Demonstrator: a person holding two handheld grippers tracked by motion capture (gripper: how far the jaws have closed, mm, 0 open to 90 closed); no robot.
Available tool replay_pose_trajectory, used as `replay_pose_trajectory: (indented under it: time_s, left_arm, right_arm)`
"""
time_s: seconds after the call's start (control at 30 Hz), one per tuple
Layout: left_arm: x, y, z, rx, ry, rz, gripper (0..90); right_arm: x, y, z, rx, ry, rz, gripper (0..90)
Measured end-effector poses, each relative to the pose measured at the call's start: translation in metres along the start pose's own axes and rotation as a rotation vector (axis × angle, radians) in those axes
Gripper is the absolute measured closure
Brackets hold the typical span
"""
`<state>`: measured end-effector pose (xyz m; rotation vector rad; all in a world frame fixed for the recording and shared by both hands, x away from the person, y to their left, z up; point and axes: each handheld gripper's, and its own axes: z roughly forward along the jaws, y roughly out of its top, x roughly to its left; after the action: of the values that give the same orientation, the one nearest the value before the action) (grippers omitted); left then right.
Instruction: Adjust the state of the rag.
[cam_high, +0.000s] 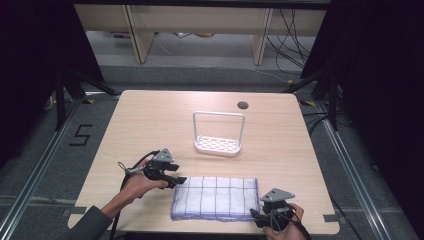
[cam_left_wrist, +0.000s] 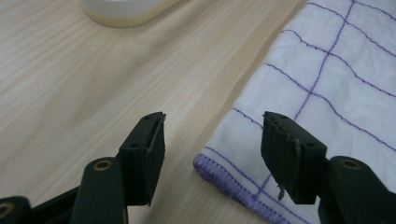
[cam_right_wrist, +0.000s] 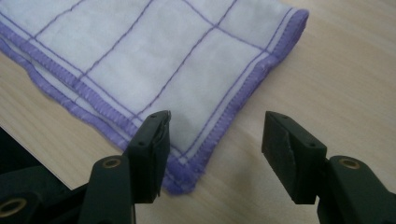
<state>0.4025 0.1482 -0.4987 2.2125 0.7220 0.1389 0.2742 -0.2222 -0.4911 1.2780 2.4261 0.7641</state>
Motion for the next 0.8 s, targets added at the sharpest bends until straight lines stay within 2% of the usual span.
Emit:
replay_pose_trajectory:
  time_s: [0.03,0.1,0.4,0.43,0.47,0.5,0.67,0.8]
  left_arm:
    - [0.0001,0.0001,-0.0005,0.017,0.0,0.004,39.6]
    - [-0.0013,0.0001,0.002,0.0,0.002,-0.001,40.2]
    - [-0.0037,0.0011,0.007,0.015,-0.01,0.015,42.8]
    - [-0.0039,0.0011,0.007,0.017,-0.013,0.015,43.0]
    - [-0.0027,0.0013,0.006,0.035,-0.015,0.036,43.1]
    - [-0.004,0.001,0.0074,0.019,-0.015,0.017,43.1]
    - [-0.0043,0.0005,0.0075,0.023,-0.017,0.021,44.8]
    - [-0.0047,-0.0002,0.0067,0.034,-0.025,0.051,51.1]
  right_arm:
    - [0.0007,-0.0009,0.0013,0.01,0.0,0.0,43.8]
    - [0.0017,-0.0023,0.0034,0.006,-0.002,-0.006,45.7]
    - [0.0024,-0.0047,0.0034,-0.009,0.005,-0.011,49.3]
    - [0.0033,-0.0047,0.0032,-0.006,0.008,0.0,49.6]
    - [0.0025,-0.0047,0.0035,-0.009,0.005,-0.013,49.7]
    - [0.0027,-0.0048,0.0033,-0.008,0.006,-0.009,49.7]
    - [0.0037,-0.0053,0.0027,-0.008,0.008,0.006,51.1]
    - [0.004,-0.0063,0.0025,-0.017,0.018,0.003,55.2]
